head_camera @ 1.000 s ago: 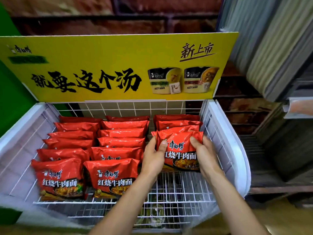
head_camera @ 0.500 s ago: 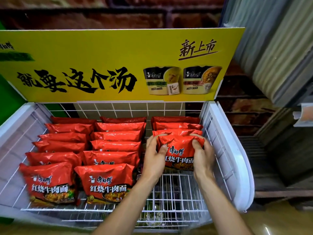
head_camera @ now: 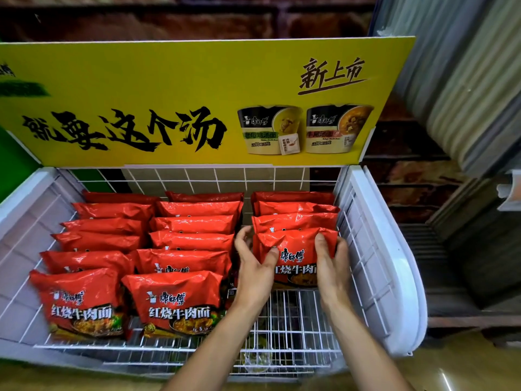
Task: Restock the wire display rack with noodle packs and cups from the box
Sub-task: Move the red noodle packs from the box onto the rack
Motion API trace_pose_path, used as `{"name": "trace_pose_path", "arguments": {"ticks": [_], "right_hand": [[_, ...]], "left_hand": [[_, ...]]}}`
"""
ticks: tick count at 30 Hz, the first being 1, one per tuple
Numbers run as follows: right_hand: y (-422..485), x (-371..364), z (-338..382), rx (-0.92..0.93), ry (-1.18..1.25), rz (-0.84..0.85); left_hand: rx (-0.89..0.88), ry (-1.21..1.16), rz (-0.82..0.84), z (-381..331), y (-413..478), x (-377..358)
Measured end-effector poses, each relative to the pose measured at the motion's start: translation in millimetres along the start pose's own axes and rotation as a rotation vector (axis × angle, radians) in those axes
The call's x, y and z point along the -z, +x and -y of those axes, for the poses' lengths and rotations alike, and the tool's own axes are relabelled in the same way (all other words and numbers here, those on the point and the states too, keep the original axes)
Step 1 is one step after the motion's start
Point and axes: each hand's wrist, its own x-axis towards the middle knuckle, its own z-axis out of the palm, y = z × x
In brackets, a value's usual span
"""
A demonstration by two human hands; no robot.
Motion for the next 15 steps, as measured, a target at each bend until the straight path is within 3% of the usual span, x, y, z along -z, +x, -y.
{"name": "trace_pose_path", "arguments": {"ticks": [3, 6, 15], "right_hand": [[-3, 0, 1, -0.039, 0.028, 0.030], [-1, -1, 2, -0.064, 0.044, 0.053], [-8, -9, 6, -0.048, 0.072, 0.144]], "left_hand": [[0.112, 0.107, 0.079, 9, 2, 0], [0.111, 0.104, 0.121, 10, 5, -2], [0.056, 0.059, -0.011, 6, 12, 7]]}}
